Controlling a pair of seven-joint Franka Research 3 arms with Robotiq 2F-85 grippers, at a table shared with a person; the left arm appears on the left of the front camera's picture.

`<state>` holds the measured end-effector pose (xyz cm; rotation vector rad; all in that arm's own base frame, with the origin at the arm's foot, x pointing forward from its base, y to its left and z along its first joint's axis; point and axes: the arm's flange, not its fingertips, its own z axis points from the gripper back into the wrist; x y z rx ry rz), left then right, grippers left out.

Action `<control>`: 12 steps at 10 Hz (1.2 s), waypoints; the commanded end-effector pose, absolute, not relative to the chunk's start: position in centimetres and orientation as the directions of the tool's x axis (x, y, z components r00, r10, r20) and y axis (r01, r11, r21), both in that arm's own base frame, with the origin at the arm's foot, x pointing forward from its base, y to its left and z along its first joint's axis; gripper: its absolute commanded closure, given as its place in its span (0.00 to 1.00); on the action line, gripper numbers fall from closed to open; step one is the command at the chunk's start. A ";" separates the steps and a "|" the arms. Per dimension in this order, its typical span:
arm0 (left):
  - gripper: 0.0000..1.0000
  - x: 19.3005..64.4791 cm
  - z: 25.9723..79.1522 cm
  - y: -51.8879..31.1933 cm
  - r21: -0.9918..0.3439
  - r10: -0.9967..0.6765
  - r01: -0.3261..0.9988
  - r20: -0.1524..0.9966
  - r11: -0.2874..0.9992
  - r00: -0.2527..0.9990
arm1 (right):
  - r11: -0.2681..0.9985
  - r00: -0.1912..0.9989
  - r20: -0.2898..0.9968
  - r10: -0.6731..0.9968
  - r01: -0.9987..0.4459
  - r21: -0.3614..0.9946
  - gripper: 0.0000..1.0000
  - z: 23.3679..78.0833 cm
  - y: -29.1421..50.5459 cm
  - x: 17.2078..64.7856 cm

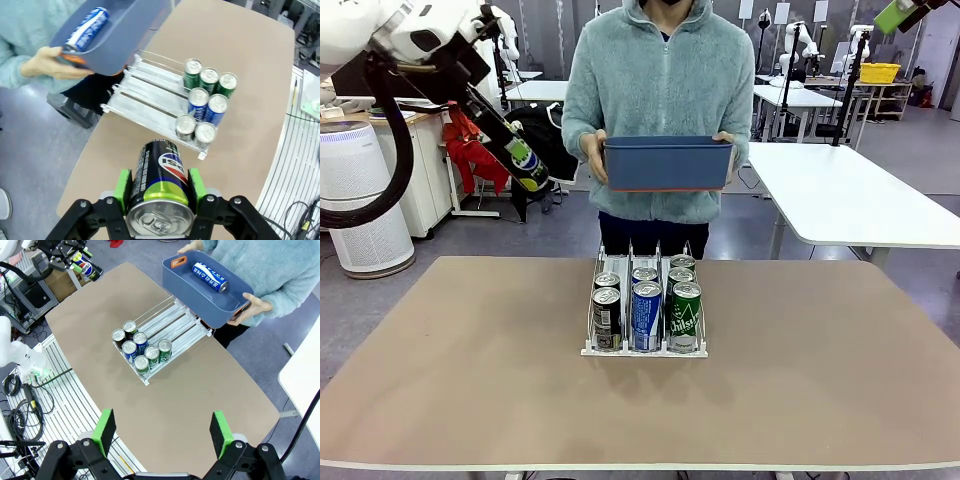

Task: Fill the beverage cans into the dispenser.
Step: Place the picked Pepsi coke in the line of the Automatic Can Dispenser with the same cans.

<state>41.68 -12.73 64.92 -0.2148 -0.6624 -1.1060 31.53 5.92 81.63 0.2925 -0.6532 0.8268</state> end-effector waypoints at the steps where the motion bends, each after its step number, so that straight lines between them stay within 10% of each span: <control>1: 0.42 40.5 64.3 -14.3 0.158 -0.814 0.928 0.544 0.338 0.204 | 0.644 0.494 0.639 0.590 -0.765 -0.003 0.00 81.3 6.0 31.3; 12: 0.42 39.7 60.2 -19.5 0.118 -0.872 0.958 0.454 0.263 0.184 | 0.644 0.494 0.639 0.590 -0.765 -0.003 0.00 81.3 6.0 31.3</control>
